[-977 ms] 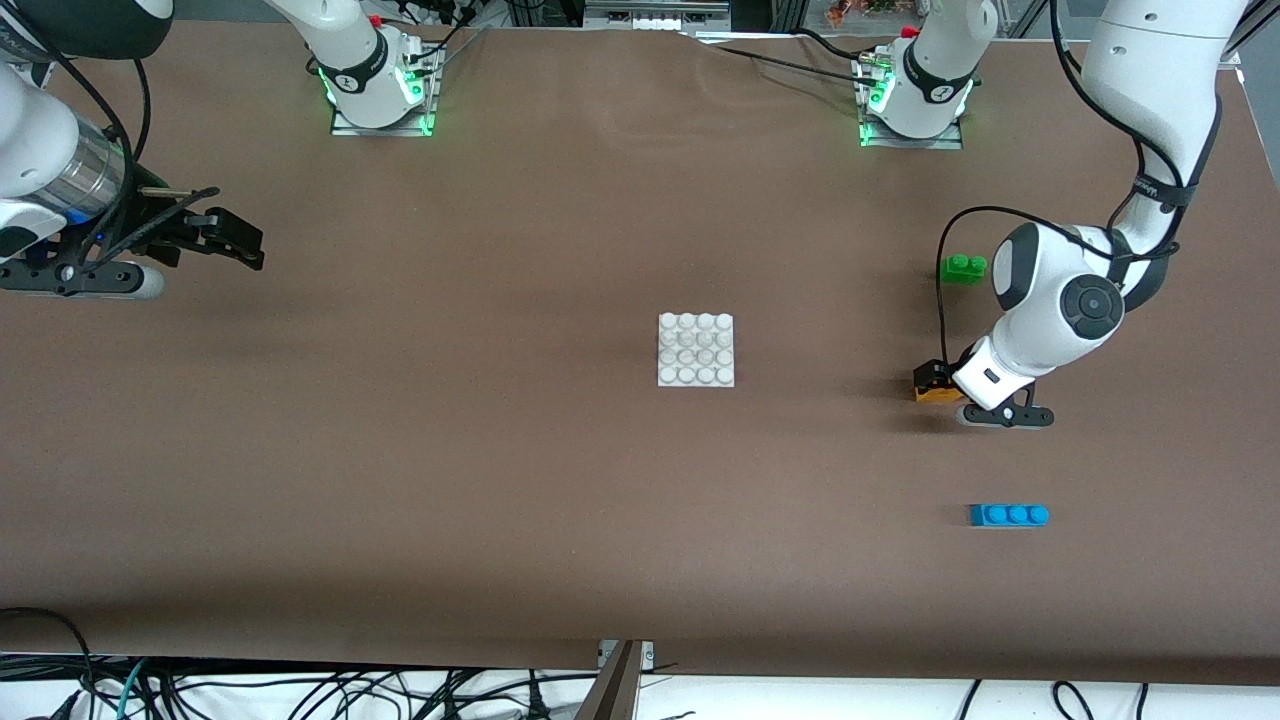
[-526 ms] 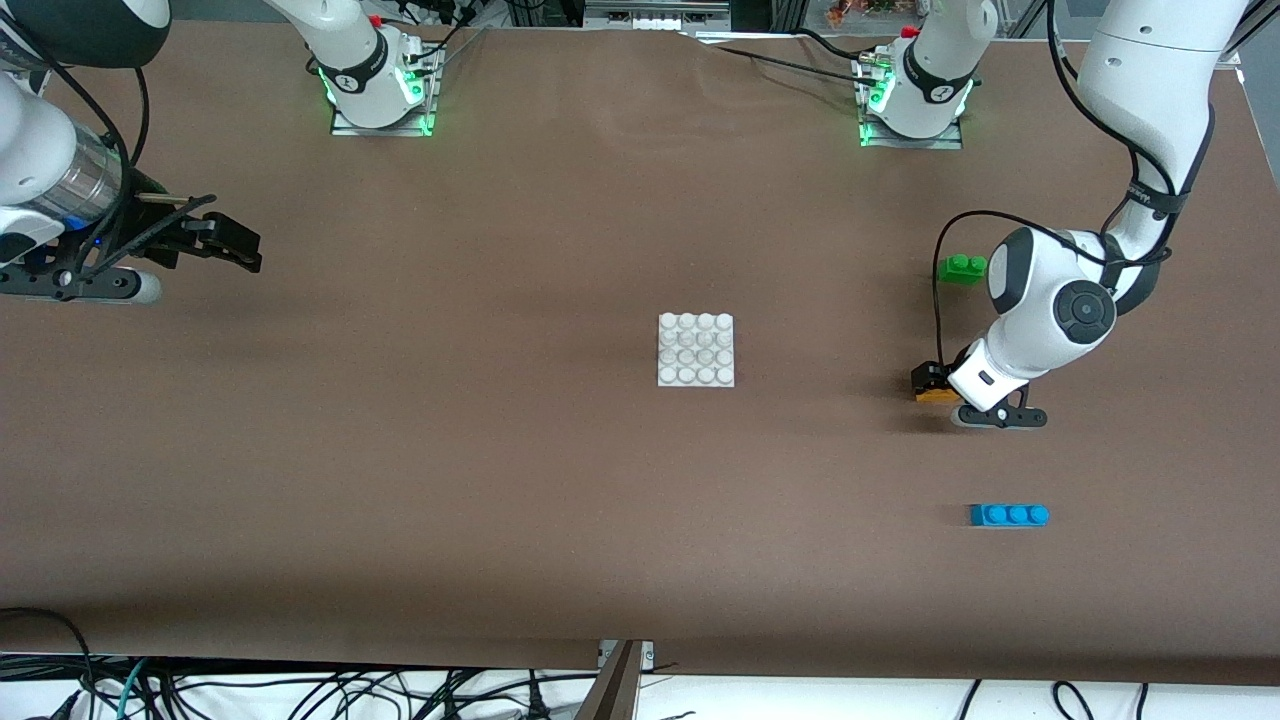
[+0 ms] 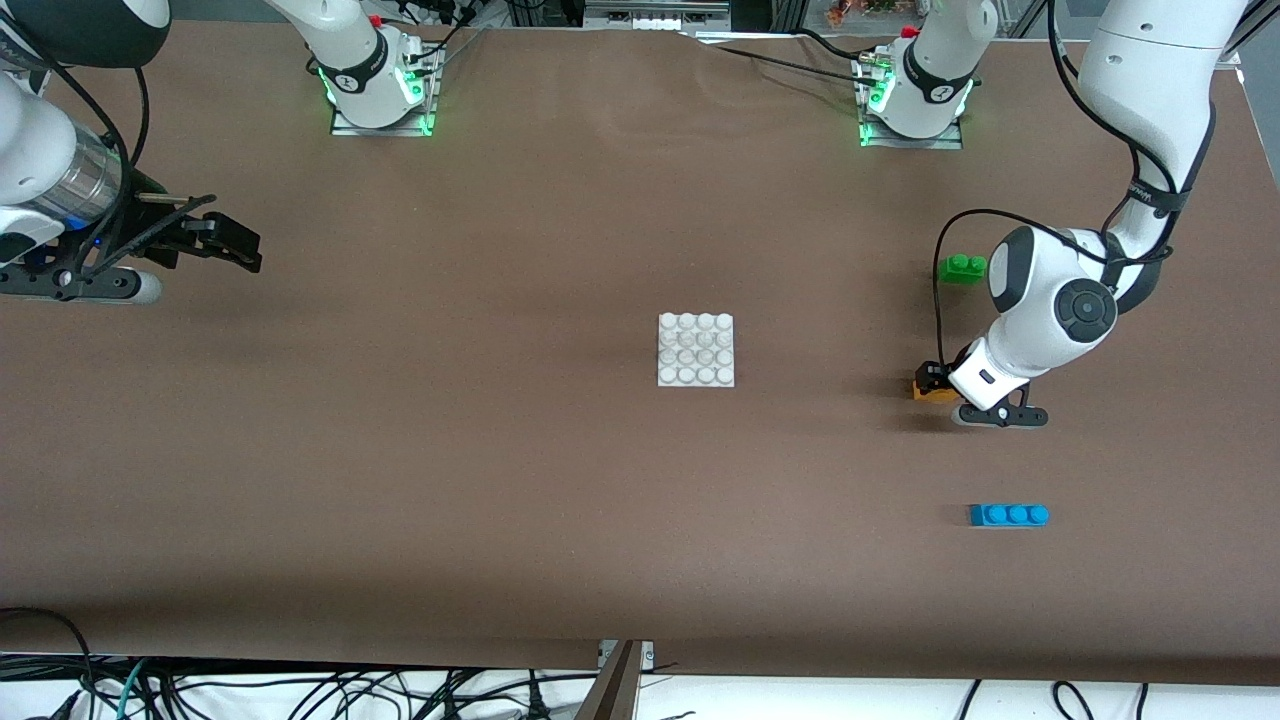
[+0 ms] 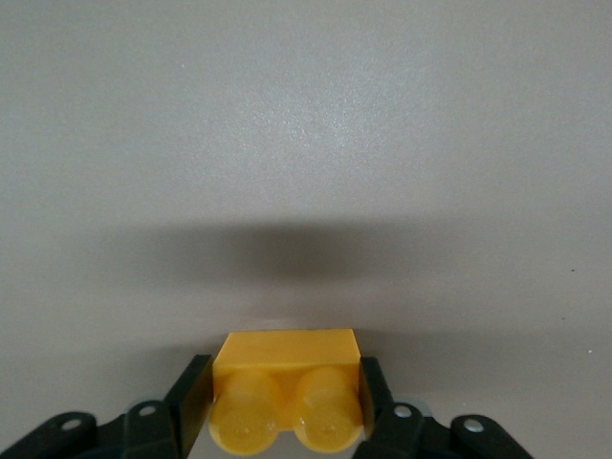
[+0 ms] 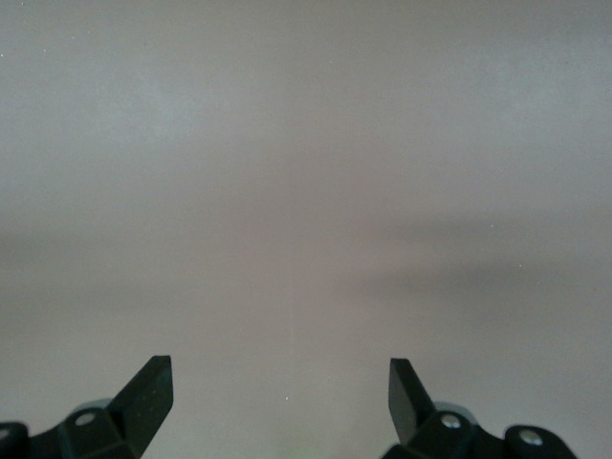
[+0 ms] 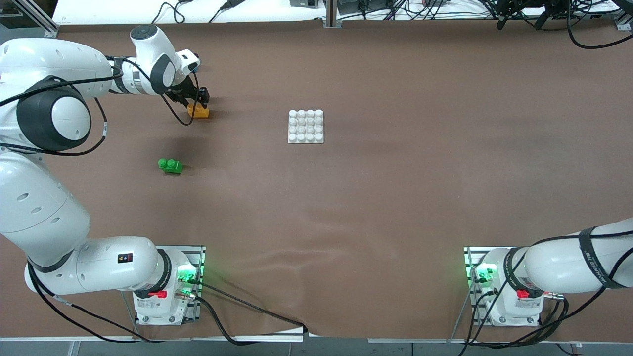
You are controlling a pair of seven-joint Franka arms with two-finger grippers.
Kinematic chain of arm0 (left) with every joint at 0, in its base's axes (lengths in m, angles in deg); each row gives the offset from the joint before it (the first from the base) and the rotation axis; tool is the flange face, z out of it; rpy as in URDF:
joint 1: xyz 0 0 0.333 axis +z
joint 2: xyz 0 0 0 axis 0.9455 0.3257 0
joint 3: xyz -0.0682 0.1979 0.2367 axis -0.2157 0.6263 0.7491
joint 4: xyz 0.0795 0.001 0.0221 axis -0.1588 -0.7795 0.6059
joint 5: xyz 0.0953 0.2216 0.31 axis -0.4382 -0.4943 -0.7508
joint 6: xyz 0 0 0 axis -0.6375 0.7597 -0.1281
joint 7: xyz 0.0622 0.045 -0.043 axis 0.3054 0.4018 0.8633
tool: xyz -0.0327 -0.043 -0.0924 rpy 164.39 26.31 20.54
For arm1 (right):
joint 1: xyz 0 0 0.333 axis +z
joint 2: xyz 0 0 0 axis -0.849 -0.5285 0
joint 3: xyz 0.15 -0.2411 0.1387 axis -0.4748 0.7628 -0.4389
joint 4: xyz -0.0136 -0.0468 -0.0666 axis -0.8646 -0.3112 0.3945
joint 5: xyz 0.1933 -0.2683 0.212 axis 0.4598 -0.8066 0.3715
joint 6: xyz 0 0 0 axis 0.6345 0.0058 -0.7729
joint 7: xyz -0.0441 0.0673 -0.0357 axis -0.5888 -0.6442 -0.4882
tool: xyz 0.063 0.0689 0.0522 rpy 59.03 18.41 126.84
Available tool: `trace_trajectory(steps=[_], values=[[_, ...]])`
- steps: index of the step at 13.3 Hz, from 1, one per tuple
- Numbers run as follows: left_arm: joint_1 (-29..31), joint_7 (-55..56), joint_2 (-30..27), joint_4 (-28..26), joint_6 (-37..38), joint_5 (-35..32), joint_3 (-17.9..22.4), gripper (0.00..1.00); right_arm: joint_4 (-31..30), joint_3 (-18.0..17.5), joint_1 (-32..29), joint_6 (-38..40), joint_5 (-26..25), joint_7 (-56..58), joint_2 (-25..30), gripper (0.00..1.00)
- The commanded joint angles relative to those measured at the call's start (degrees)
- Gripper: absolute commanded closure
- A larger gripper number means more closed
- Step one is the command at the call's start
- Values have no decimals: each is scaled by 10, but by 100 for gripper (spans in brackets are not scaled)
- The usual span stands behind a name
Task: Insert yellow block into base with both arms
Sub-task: 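Close the left gripper on the yellow block and lift it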
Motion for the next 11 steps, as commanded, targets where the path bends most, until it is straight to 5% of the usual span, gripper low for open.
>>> trace_trajectory(steps=[1,3,7,11], values=[[3,9,-17,-24,2,-14,-2,49,12,-3,-3,12,-1,-6,-1,0],[3,9,-18,-22,8,-14,-2,67,12,-3,-3,12,-1,-6,-1,0],[2,9,-39,-13,40,-14,-3,71,12,-3,-3,12,-1,-6,-2,0],[-6,28,-69,63,163,-12,-33,71,12,-3,-3,12,-1,-5,-2,0]])
